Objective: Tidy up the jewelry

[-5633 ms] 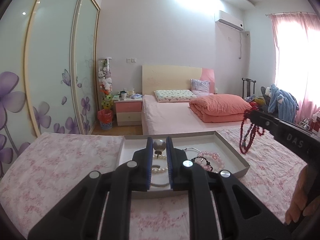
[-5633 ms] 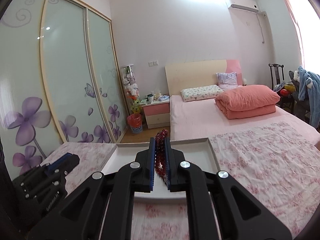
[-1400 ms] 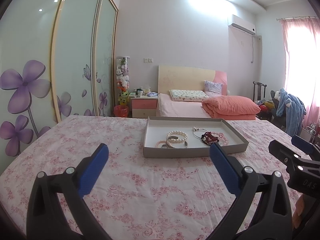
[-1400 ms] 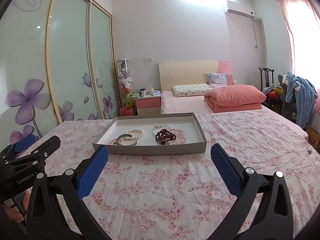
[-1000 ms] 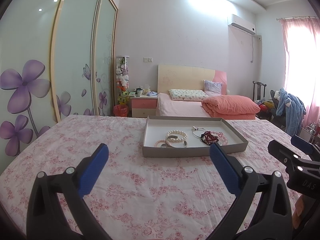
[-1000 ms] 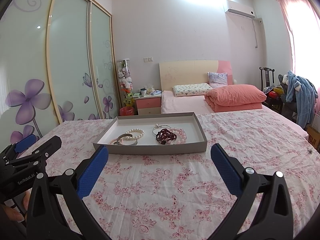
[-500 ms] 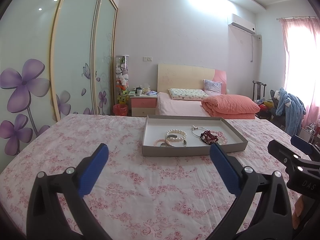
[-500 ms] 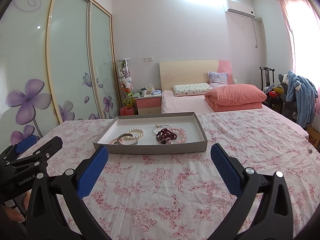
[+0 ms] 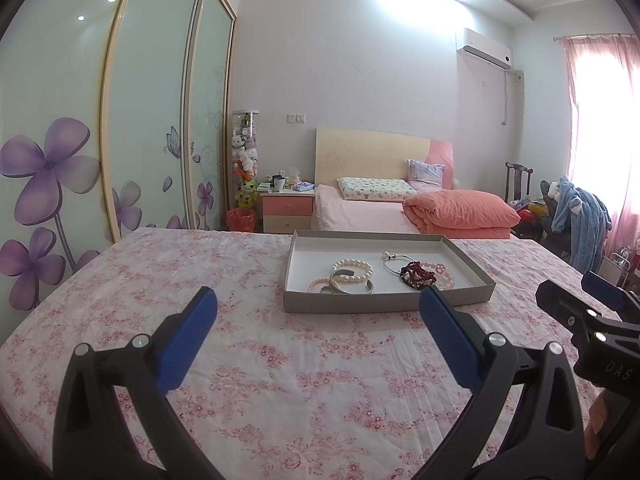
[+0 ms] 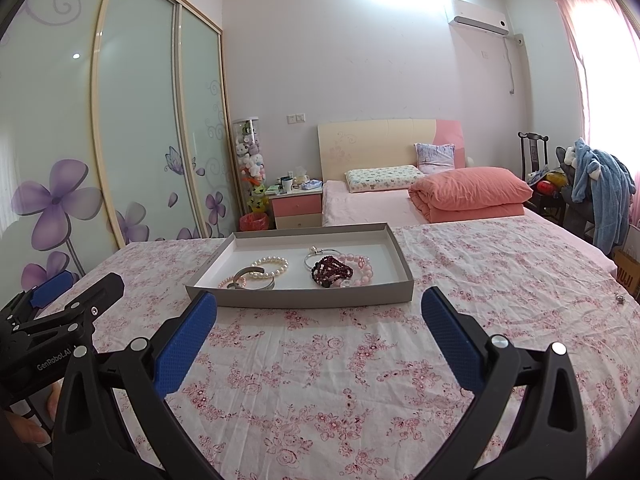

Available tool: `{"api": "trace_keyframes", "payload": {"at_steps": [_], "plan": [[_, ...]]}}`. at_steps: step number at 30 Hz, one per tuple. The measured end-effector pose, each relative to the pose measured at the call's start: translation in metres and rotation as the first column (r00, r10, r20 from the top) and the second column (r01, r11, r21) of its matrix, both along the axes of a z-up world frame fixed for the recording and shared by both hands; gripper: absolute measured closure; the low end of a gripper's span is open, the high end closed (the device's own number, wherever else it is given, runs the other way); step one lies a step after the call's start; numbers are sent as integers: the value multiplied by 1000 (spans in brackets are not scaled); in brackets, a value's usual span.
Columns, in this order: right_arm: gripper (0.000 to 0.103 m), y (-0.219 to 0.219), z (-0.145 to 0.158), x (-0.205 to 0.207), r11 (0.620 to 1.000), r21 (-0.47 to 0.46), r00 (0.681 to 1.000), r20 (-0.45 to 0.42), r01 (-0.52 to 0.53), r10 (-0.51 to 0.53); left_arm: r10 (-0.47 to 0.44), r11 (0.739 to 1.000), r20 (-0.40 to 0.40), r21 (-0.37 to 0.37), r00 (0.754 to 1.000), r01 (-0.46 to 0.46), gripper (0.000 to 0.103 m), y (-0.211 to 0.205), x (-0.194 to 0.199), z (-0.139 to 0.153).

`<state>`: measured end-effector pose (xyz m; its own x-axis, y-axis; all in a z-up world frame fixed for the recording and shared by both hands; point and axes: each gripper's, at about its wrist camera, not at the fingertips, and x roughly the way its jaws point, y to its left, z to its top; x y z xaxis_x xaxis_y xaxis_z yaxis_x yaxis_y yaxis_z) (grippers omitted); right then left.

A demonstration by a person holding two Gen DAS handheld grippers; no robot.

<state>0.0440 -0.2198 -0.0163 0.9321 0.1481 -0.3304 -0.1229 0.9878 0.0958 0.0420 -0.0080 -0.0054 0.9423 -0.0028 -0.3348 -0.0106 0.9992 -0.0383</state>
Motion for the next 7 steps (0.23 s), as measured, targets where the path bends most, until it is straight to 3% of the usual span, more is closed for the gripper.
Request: {"api": "trace_keyframes", "payload": {"at_steps": [7], "plan": [[2, 0, 0, 0, 1000, 1, 1000, -1, 0, 0, -5, 1000, -8, -5, 1000, 5, 4, 3, 3, 0]]}}
